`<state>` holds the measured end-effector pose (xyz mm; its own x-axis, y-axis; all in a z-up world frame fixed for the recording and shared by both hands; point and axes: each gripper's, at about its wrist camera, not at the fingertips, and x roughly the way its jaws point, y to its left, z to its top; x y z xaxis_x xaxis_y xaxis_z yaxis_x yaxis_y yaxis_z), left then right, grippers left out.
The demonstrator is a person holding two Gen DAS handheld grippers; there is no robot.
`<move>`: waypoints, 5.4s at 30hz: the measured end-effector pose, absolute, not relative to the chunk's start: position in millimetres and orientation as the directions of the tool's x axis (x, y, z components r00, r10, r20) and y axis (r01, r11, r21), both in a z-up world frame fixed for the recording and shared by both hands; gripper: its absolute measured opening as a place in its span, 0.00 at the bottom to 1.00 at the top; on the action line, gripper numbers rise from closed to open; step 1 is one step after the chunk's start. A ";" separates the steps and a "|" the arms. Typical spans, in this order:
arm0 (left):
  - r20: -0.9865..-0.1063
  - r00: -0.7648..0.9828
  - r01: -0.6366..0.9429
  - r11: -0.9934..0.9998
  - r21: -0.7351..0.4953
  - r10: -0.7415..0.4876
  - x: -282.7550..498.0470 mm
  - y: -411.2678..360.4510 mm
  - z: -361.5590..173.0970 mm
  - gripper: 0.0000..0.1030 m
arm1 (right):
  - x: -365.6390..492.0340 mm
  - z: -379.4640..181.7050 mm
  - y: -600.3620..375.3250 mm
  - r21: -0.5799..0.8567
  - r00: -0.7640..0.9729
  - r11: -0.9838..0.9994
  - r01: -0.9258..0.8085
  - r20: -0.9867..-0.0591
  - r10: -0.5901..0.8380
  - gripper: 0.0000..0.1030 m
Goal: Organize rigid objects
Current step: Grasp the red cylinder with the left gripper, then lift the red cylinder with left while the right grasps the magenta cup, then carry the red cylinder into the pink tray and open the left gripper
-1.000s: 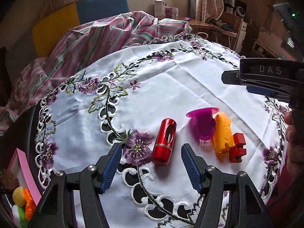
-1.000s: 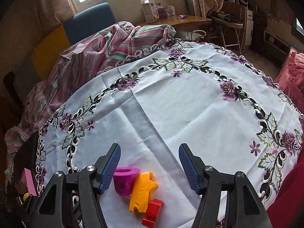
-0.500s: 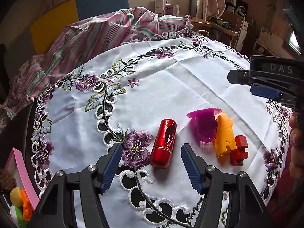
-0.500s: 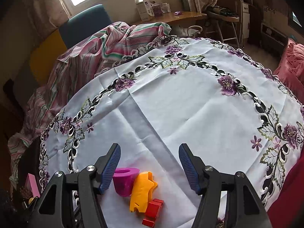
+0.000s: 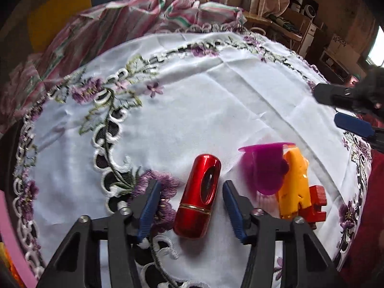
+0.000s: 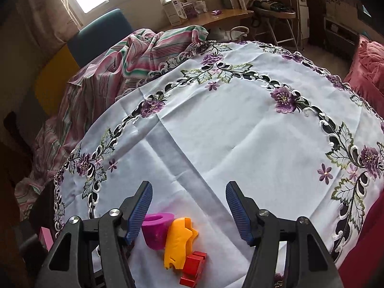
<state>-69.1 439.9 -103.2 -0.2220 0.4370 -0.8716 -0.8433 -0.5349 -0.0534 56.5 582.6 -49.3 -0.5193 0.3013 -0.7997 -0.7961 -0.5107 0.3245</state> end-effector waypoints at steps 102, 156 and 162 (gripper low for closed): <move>-0.685 -0.551 -0.599 -0.797 -0.073 0.477 -20.3 219.2 -12.6 0.25 | -37.4 -100.5 466.7 -0.098 -0.321 -0.940 -0.327 -0.924 0.208 0.29; -0.832 -0.532 -0.216 -0.975 -0.047 0.158 -79.0 87.4 -93.4 0.26 | -34.6 -103.5 462.0 -0.137 -0.321 -0.945 -0.298 -0.917 0.235 0.29; -0.818 -0.562 -0.188 -0.982 -0.022 0.126 -82.7 77.6 -96.6 0.26 | -33.4 -103.8 461.7 -0.141 -0.322 -0.945 -0.295 -0.917 0.237 0.29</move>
<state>-82.7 77.6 -96.6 -0.5616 0.1259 -0.8177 -0.1879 -0.9819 -0.0221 -33.4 461.7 -103.8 -0.3215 0.2372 -0.9167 -0.2950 -0.9450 -0.1411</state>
